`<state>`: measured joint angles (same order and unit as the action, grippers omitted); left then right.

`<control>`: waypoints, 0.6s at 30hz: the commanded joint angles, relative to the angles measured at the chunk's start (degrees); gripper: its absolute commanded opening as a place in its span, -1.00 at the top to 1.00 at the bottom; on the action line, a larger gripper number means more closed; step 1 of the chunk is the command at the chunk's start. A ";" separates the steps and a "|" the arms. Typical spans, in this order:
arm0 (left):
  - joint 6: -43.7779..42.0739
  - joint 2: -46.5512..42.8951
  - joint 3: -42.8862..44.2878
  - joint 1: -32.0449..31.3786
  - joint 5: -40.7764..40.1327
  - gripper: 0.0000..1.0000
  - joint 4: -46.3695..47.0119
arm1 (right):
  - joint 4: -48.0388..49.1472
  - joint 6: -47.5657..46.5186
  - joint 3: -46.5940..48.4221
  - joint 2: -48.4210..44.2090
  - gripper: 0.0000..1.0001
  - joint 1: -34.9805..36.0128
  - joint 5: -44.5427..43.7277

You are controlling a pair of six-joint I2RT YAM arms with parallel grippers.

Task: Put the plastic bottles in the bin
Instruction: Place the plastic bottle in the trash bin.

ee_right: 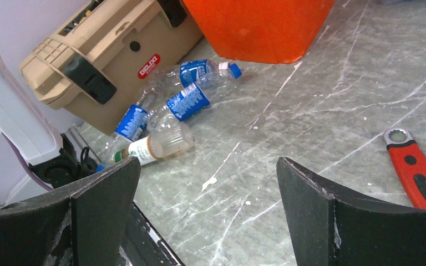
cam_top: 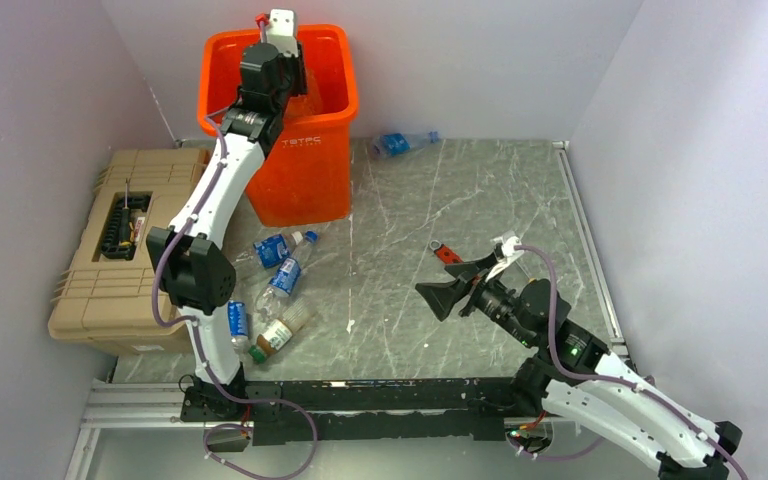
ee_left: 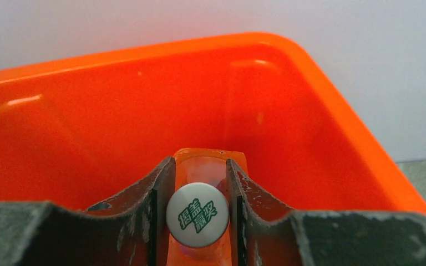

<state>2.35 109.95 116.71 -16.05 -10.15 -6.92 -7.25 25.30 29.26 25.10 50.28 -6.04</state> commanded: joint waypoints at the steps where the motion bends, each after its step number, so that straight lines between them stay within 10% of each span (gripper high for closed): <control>1: -1.42 -3.03 0.51 -0.37 1.83 0.70 -3.28 | 1.93 -1.28 1.06 1.78 -0.95 0.17 0.61; 6: -5.21 -3.70 4.18 -0.38 -6.06 0.99 -9.21 | 1.41 -1.40 1.68 2.38 -0.94 0.17 0.48; 9: -5.28 -6.87 0.31 -0.38 -7.63 -0.84 -7.23 | 1.35 -1.72 1.72 2.16 -0.94 0.17 -0.34; 18: 3.95 -21.46 -2.07 -1.27 1.93 -0.99 -2.30 | 0.67 -0.95 3.53 3.50 -0.94 0.17 -3.45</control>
<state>0.34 99.42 114.10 -16.43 -13.37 -14.50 -7.60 24.45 29.87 28.56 50.28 -6.35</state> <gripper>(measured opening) 0.994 0.971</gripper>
